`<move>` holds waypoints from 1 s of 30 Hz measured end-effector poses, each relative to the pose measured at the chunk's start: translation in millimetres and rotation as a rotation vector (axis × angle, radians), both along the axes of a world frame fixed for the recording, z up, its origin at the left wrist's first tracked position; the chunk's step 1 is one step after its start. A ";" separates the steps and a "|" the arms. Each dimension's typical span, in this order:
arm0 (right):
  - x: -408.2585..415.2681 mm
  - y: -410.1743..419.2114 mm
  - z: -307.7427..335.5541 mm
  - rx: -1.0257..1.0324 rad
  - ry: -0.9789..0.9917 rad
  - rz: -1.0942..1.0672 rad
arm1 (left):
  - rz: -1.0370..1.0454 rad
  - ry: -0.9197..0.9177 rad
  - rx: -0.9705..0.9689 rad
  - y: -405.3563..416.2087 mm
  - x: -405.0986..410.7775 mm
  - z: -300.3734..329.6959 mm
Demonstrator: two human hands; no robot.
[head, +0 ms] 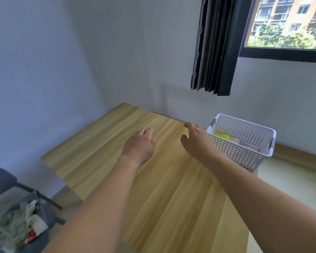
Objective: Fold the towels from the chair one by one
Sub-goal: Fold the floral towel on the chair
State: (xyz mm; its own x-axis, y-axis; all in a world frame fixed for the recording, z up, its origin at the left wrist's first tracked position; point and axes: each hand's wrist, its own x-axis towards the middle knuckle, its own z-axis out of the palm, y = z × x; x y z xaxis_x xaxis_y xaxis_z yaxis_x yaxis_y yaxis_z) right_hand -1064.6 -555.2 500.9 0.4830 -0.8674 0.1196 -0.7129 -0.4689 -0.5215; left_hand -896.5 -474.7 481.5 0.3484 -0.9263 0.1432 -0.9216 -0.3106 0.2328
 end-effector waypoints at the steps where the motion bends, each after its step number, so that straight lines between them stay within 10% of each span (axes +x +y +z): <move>1: 13.1 14.3 0.9 -0.002 0.008 0.036 | 0.034 0.002 -0.012 20.5 12.1 -3.2; 30: 512.3 366.7 -60.3 0.254 0.047 0.292 | 0.290 0.142 0.032 418.8 502.8 -68.4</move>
State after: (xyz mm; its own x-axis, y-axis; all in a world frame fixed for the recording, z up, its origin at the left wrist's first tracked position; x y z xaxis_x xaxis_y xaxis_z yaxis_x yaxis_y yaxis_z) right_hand -552.4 -188.4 440.6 0.7136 -0.6919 -0.1098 -0.5947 -0.5156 -0.6168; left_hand -393.8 -55.9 413.0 0.6125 -0.7891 0.0470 -0.7529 -0.5643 0.3385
